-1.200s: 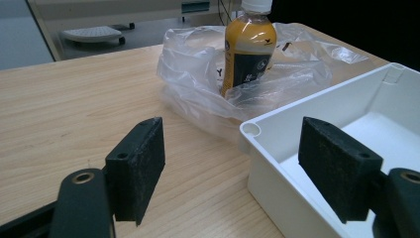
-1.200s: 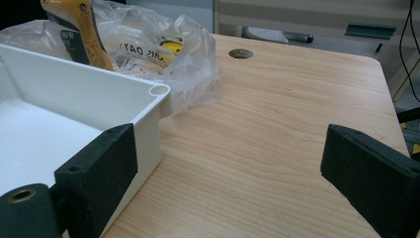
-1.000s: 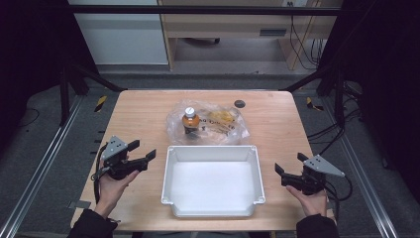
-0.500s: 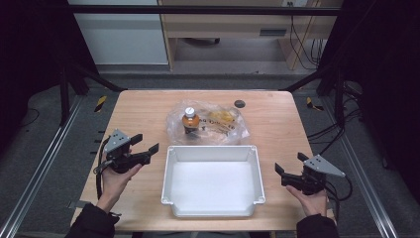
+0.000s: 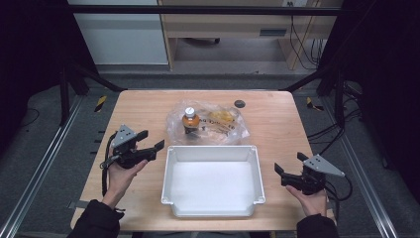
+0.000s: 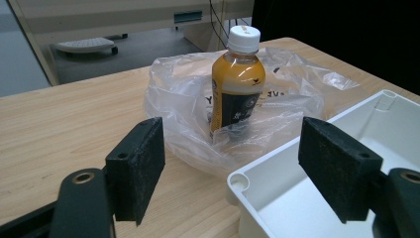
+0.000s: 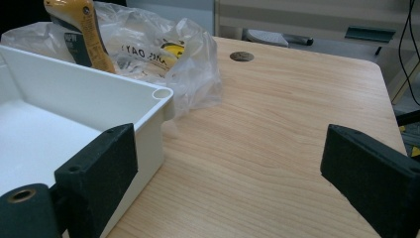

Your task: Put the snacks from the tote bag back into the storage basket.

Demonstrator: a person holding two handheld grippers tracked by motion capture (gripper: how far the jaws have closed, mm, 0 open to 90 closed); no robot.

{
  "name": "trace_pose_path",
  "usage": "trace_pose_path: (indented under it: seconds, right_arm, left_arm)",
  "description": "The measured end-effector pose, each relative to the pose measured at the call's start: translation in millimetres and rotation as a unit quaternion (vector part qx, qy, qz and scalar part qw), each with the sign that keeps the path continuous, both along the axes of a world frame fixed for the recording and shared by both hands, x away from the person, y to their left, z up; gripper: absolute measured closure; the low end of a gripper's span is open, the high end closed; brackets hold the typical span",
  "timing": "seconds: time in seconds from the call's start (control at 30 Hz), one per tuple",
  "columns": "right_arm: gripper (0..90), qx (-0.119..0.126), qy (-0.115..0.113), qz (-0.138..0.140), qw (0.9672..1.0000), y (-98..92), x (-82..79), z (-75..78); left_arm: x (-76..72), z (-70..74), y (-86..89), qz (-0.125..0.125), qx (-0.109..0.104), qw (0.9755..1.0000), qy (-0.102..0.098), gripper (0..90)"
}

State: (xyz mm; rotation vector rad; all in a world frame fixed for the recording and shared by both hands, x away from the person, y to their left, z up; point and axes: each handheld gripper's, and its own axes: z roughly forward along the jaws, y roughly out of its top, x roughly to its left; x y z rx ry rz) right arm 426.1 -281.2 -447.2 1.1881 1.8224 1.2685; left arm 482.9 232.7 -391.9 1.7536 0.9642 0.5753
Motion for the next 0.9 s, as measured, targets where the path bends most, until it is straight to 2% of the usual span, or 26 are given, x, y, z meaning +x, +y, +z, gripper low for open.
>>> trace_pose_path:
  seconds: [0.47,0.9]
  right_arm:
    - [7.9,0.000,0.002,0.002,1.0000,1.1,0.6,0.2]
    - [7.9,0.002,0.003,0.004,1.0000,2.0,1.3,0.1]
  left_arm:
    - [10.2,1.5,-9.1,0.001,0.000,1.0000,-0.001,25.6]
    - [18.8,3.8,-25.5,-0.009,0.000,1.0000,-0.004,25.7]
